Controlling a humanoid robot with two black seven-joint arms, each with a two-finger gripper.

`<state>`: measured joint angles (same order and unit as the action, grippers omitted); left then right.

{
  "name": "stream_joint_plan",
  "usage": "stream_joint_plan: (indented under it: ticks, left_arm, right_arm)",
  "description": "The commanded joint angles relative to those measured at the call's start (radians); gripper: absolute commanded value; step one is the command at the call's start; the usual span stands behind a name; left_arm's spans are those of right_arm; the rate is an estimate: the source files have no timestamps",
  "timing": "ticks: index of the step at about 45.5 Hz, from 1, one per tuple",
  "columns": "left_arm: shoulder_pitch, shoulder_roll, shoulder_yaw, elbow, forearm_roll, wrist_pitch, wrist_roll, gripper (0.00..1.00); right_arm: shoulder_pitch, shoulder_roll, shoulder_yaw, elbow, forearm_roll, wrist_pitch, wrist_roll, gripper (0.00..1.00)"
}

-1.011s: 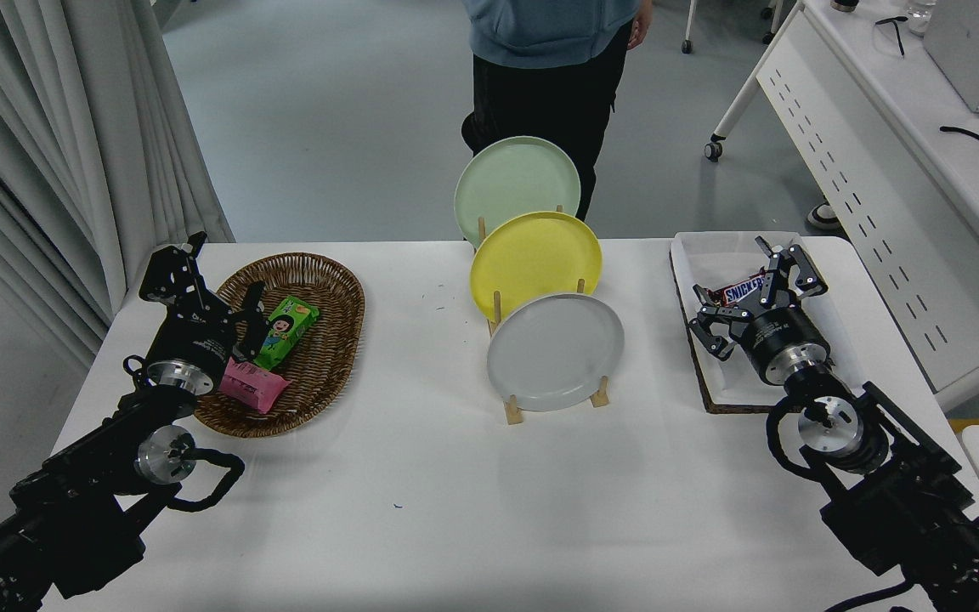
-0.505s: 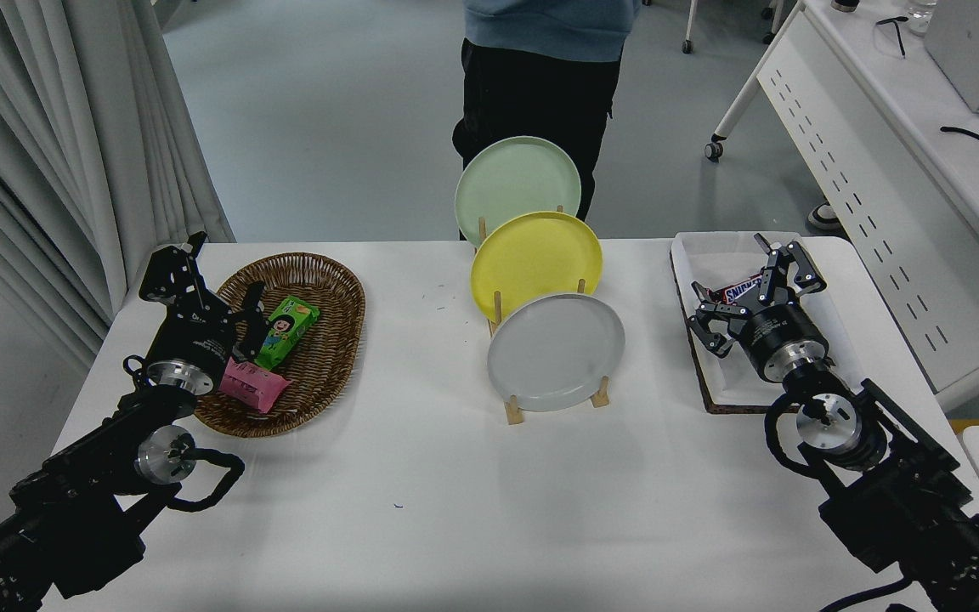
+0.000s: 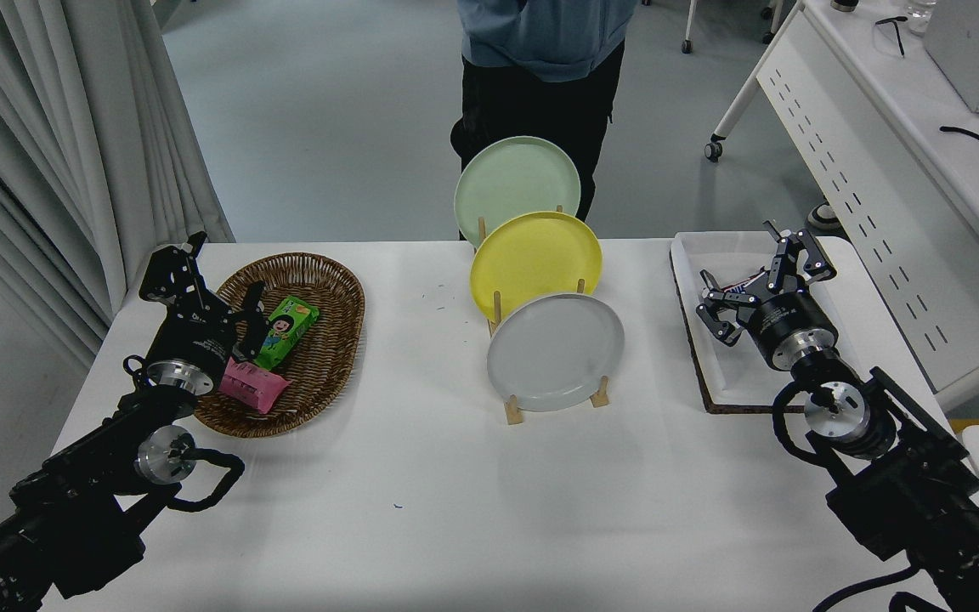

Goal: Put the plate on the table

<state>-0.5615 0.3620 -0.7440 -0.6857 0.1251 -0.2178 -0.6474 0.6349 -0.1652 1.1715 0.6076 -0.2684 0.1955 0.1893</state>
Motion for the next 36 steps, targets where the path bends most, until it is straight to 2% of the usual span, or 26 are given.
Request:
stream_joint_plan:
  ticks: [1,18,36]
  left_arm:
    - [0.000,0.000,0.000,0.000,0.001,0.000,0.000,1.00]
    - [0.000,0.000,0.000,0.000,0.001,0.000,0.000,1.00]
    - [0.000,0.000,0.000,0.000,-0.001,0.000,0.000,1.00]
  right_arm:
    - [0.006,-0.022,-0.001,0.000,0.000,-0.001,-0.001,1.00]
    - [0.012,-0.083,-0.019,0.011,0.000,-0.001,-0.005,1.00]
    - [0.089,-0.171,-0.283,0.011,0.000,-0.001,-0.005,1.00]
